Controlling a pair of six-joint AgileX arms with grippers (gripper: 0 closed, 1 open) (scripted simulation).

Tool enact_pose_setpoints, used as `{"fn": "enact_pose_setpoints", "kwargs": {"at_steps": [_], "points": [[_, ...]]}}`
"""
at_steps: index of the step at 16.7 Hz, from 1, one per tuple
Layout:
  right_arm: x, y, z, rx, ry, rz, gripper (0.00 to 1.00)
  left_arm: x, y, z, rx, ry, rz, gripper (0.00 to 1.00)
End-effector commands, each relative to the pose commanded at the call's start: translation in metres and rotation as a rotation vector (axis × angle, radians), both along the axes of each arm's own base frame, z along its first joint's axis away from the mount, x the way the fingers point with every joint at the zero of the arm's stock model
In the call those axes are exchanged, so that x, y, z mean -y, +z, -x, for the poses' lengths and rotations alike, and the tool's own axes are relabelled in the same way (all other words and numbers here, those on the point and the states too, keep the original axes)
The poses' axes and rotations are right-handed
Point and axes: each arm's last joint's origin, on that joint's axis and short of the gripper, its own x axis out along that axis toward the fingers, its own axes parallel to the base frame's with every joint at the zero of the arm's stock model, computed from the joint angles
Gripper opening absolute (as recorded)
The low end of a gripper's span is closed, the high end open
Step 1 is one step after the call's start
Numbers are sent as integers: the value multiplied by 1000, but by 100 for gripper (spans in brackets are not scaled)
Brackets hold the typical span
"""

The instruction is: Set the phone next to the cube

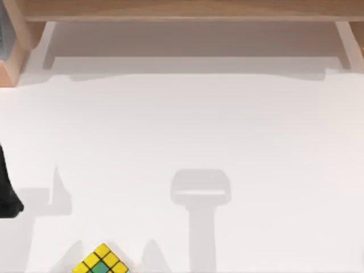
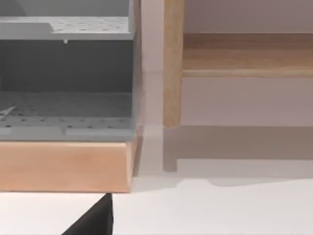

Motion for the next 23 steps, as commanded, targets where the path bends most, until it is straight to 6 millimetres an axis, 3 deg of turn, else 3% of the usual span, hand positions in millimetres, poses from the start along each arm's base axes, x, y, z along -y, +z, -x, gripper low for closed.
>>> {"fn": "enact_pose_setpoints", "kwargs": {"at_steps": [3,8,12,17,23], "points": [[0,0,-1,3,-2,2,0,0,0,0,0,0,0,100],[-3,33,-20,123,-21,75,0,0,0,0,0,0,0,100],[-19,56,-42,197,-54,89,0,0,0,0,0,0,0,100],[-57,77,-71,252,-113,52,0,0,0,0,0,0,0,100],[-125,90,-100,249,-198,-31,0,0,0,0,0,0,0,100]]}}
